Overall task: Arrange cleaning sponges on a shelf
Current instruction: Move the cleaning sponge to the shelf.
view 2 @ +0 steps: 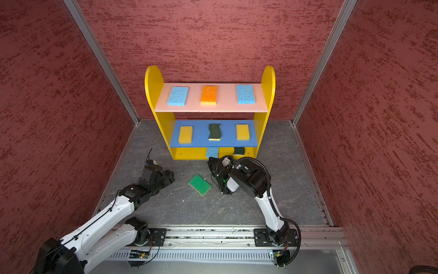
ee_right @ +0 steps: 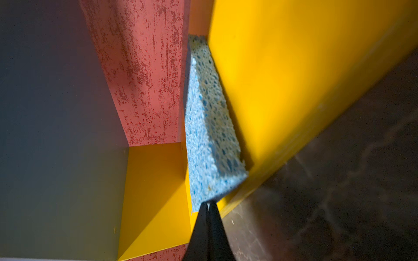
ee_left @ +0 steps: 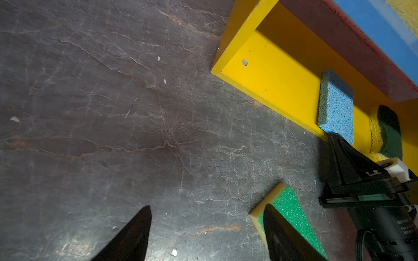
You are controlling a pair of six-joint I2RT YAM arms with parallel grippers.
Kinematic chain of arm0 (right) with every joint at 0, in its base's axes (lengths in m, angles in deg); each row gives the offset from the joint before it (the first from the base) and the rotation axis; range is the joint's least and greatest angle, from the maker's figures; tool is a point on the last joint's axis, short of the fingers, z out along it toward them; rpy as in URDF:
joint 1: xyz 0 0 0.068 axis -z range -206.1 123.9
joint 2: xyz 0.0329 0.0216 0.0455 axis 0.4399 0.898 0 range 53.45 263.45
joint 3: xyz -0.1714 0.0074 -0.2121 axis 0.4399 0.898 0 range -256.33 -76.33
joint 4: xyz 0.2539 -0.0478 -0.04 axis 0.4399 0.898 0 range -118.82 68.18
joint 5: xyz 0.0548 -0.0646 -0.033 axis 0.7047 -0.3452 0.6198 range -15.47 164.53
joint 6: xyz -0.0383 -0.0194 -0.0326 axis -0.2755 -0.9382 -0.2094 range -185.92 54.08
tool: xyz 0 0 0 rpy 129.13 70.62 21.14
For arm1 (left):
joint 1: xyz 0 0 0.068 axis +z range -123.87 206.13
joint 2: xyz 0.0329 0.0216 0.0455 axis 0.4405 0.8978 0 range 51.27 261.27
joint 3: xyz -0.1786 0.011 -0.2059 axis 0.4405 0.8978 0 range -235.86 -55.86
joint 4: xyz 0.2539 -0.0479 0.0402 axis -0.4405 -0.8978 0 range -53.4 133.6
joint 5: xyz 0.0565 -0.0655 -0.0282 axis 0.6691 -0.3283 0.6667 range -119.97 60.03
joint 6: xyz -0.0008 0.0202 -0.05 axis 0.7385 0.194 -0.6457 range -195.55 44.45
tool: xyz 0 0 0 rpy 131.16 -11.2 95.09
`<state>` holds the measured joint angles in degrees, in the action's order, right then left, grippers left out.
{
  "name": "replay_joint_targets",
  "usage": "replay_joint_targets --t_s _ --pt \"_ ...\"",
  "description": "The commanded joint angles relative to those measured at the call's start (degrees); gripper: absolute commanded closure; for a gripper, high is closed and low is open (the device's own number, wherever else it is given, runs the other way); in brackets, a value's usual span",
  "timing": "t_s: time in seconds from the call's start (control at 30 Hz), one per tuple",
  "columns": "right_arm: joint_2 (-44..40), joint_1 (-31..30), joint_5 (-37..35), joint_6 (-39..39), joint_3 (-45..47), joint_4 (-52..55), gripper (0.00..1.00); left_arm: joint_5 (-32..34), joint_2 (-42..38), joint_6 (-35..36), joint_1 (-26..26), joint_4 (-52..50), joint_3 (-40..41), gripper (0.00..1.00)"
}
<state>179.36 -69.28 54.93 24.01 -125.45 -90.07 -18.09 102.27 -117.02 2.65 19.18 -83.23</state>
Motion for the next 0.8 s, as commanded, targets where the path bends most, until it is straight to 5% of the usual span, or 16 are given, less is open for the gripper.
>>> replay_joint_targets --t_s 0.0,0.77 --pt "3.5 1.6 0.2 1.2 1.4 8.6 1.00 0.7 0.4 -0.3 -0.2 0.5 0.0 0.22" --pt "3.1 3.1 5.1 -0.8 0.7 9.1 1.00 1.4 3.6 -0.7 -1.3 1.8 -1.3 0.22"
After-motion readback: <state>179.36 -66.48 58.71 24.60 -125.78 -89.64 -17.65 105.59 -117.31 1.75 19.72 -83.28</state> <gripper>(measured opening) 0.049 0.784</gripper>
